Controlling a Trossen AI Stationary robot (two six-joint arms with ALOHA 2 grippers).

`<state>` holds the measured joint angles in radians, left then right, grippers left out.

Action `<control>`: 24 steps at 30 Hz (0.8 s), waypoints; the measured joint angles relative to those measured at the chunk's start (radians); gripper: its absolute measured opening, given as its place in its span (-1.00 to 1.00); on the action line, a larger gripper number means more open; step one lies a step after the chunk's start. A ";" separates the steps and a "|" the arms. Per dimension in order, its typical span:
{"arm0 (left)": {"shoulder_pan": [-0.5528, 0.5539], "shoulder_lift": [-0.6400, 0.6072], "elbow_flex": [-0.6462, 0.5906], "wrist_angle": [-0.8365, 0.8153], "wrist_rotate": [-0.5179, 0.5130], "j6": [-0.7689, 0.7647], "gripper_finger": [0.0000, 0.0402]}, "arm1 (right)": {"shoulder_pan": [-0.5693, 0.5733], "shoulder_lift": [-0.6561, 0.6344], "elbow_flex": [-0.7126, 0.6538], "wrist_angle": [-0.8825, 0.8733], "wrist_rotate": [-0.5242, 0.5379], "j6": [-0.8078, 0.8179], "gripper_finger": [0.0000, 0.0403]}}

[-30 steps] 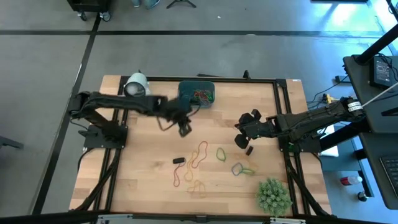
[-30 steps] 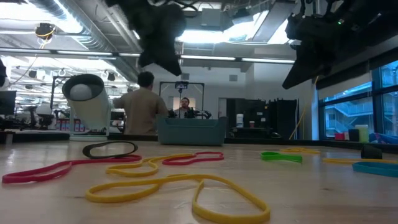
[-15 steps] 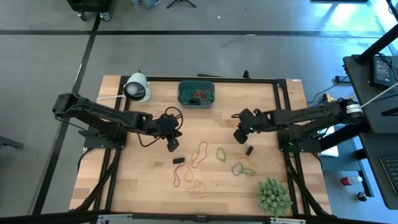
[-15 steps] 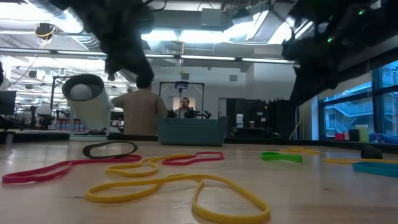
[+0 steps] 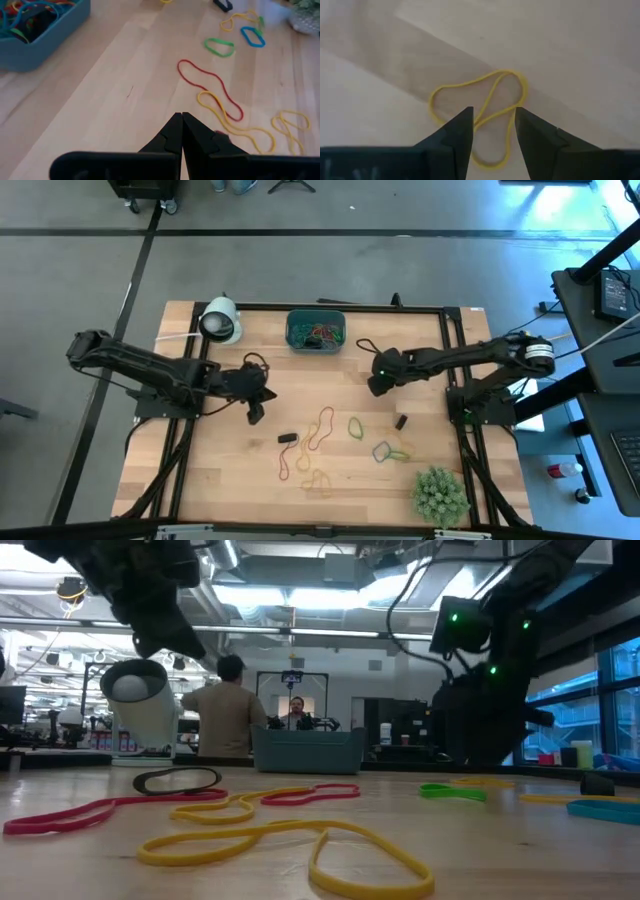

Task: Pick and place rubber bands into bin
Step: Put the yellow rubber band into the blue bin

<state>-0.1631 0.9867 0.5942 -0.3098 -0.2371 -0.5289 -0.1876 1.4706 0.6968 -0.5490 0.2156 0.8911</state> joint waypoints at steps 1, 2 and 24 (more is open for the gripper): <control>0.000 -0.023 -0.012 -0.007 0.000 0.008 -0.99 | -0.007 0.017 0.000 0.006 0.000 0.005 -0.26; 0.000 -0.042 -0.020 -0.008 0.001 0.016 -0.99 | -0.015 0.032 0.000 0.009 0.000 0.012 -0.26; 0.019 -0.317 -0.229 -0.015 -0.007 0.184 -0.99 | 0.061 0.072 0.253 -0.298 0.030 0.059 -0.98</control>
<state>-0.1437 0.6700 0.3653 -0.3248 -0.2440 -0.3445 -0.1269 1.5430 0.9502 -0.8470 0.2461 0.9498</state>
